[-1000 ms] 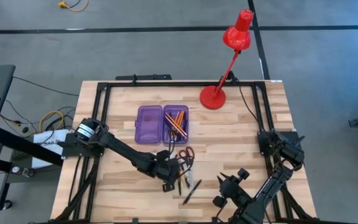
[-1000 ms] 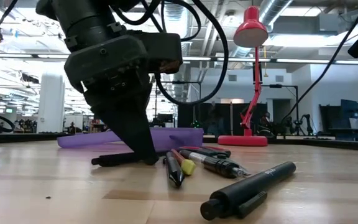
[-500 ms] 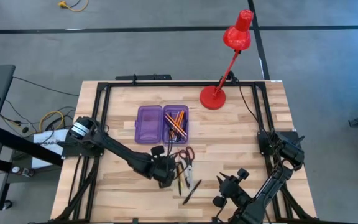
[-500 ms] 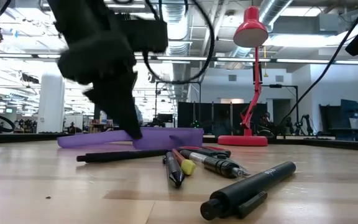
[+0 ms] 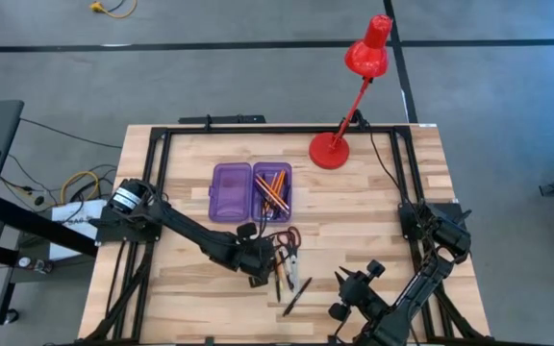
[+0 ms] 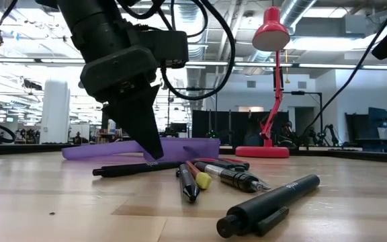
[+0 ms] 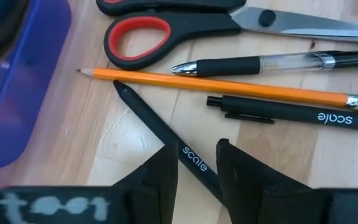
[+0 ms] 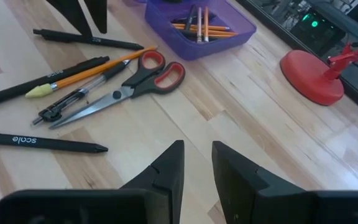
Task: Pick & place school supplies into a supply box
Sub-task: Put the black pen into the violet supply box
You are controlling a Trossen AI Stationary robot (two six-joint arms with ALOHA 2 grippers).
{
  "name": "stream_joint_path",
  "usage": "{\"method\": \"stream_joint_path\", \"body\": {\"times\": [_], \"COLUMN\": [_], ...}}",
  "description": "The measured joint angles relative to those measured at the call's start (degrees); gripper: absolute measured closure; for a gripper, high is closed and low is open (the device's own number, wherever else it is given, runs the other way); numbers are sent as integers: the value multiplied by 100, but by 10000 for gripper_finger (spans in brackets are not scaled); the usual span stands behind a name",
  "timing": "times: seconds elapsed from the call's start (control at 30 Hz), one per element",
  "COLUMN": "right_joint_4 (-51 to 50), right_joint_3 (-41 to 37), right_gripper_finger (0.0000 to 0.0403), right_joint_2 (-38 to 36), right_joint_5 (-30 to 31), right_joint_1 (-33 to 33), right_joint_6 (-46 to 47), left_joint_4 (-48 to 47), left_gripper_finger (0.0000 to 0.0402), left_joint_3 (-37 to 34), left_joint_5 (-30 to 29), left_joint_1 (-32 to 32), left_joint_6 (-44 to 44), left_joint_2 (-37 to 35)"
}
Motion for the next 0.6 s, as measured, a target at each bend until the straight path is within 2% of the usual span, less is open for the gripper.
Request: {"method": "stream_joint_path", "body": {"times": [0.6], "right_joint_4": [59], "right_joint_3": [0], "right_gripper_finger": [326], "right_joint_2": [0], "right_joint_5": [2], "right_joint_1": [-2], "right_joint_6": [-48], "left_joint_4": [-203], "left_gripper_finger": [303], "left_joint_3": [19], "left_joint_5": [627], "left_joint_1": [165], "left_joint_6": [-2], "left_joint_2": [245]}}
